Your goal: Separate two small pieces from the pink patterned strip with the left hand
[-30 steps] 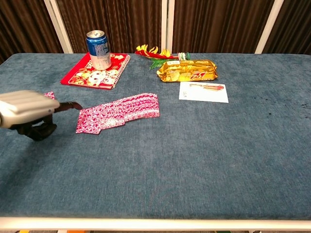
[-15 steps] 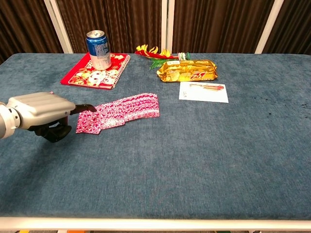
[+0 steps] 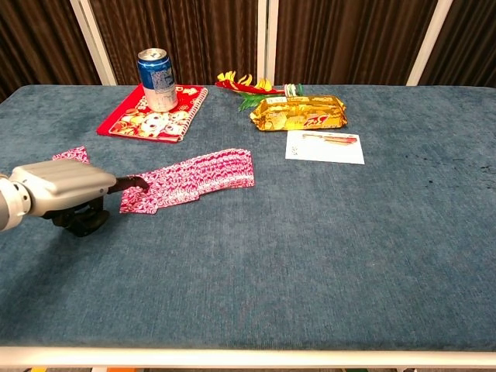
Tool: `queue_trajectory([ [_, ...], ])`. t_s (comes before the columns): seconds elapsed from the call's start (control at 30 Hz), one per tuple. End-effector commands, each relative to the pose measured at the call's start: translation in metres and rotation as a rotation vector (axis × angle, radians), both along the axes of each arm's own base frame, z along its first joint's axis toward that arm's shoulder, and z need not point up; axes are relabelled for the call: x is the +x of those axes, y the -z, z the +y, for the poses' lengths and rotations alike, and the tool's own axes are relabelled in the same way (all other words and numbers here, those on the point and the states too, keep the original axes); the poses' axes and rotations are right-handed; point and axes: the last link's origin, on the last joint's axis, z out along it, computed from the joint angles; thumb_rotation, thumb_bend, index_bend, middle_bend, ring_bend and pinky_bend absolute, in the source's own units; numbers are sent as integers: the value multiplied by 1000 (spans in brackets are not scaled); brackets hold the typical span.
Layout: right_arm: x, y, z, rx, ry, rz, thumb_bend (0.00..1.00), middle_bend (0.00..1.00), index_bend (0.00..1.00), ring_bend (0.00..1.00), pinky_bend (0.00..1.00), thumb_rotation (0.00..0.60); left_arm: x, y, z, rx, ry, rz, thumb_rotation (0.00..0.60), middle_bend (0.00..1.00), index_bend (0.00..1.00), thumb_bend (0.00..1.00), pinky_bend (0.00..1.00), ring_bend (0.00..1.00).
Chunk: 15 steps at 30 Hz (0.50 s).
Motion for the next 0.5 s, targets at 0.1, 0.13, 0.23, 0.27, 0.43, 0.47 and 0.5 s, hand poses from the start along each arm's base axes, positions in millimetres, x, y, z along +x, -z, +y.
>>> queue_trajectory([
  [0.1, 1, 0, 0, 0, -3, 1, 212, 0, 0, 0, 0, 600, -6, -4, -5, 5, -17, 5, 600, 865, 77, 647, 836, 883],
  [0.13, 1, 0, 0, 0, -4, 1, 212, 0, 0, 0, 0, 600, -8, -5, -6, 7, -21, 7, 600, 865, 78, 648, 836, 884],
  [0.23, 1, 0, 0, 1, -6, 1, 212, 0, 0, 0, 0, 600, -13, -9, -10, 15, -37, 8, 600, 864, 80, 648, 836, 884],
  [0.27, 1, 0, 0, 3, -6, 1, 212, 0, 0, 0, 0, 600, -15, -10, -11, 18, -44, 8, 600, 864, 80, 648, 836, 884],
  [0.43, 3, 3, 0, 10, -9, 1, 212, 0, 0, 0, 0, 600, -24, -17, -17, 27, -70, 14, 600, 864, 85, 648, 836, 884],
  [0.47, 3, 4, 0, 11, -10, 1, 212, 0, 0, 0, 0, 600, -26, -18, -18, 30, -75, 15, 600, 864, 85, 648, 836, 884],
  [0.5, 3, 4, 0, 12, -10, 1, 212, 0, 0, 0, 0, 600, -27, -20, -19, 33, -79, 16, 600, 865, 85, 648, 836, 883],
])
